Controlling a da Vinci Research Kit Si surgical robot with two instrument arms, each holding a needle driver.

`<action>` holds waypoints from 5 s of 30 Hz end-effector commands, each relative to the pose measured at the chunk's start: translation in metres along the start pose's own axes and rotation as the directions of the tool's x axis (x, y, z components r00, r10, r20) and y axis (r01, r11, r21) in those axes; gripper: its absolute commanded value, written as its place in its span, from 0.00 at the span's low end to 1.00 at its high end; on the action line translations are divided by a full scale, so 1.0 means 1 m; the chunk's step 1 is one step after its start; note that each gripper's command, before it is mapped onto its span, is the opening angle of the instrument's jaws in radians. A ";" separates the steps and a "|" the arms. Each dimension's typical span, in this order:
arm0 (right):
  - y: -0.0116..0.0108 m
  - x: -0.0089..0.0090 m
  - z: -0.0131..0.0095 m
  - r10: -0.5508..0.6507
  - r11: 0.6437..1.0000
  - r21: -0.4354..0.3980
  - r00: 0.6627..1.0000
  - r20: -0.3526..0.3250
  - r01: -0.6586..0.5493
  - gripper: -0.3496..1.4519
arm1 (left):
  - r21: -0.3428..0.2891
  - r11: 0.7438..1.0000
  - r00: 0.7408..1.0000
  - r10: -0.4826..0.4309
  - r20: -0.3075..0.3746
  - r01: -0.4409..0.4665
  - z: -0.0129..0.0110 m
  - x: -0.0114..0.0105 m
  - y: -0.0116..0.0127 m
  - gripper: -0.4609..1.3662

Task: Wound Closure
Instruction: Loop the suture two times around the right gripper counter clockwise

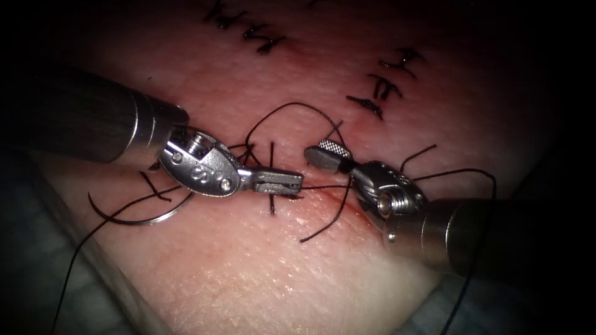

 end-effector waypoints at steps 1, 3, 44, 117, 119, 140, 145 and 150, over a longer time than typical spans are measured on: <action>-0.0001 0.0001 -0.0001 0.001 1.000 -0.001 1.000 0.001 -0.001 0.32 | -0.001 1.000 1.000 0.004 0.000 -0.004 0.0000 0.0000 0.0000 0.06; -0.0003 0.0002 -0.0002 0.002 1.000 -0.001 1.000 0.003 -0.002 0.35 | -0.001 1.000 1.000 0.004 0.000 -0.004 0.0000 0.0000 -0.0001 0.06; -0.0143 -0.0033 -0.0136 -0.259 0.918 0.302 0.965 -0.028 0.255 0.36 | 0.024 1.000 0.998 0.012 0.066 -0.014 -0.0062 0.0007 -0.0032 0.06; -0.0048 0.0019 0.0086 -0.618 0.385 0.665 0.714 -0.329 0.640 0.00 | -0.182 0.957 0.965 0.193 -0.178 -0.225 -0.0120 0.0173 -0.0022 0.06; -0.0049 0.0019 0.0086 -0.611 0.374 0.675 0.717 -0.337 0.636 0.00 | -0.188 0.960 0.968 0.175 -0.180 -0.209 -0.0121 0.0169 -0.0025 0.06; -0.0084 0.0038 0.0048 -0.424 0.304 0.773 0.806 -0.413 0.556 0.00 | -0.335 0.942 0.956 -0.088 -0.281 -0.012 -0.0104 0.0078 -0.0034 0.06; -0.0101 0.0050 0.0035 -0.409 0.303 0.768 0.805 -0.431 0.565 0.00 | -0.357 0.934 0.947 -0.113 -0.302 -0.003 -0.0083 0.0057 -0.0027 0.06; -0.0113 0.0054 0.0024 -0.403 0.296 0.767 0.803 -0.439 0.569 0.00 | -0.370 0.929 0.942 -0.135 -0.308 0.012 -0.0061 0.0039 -0.0027 0.06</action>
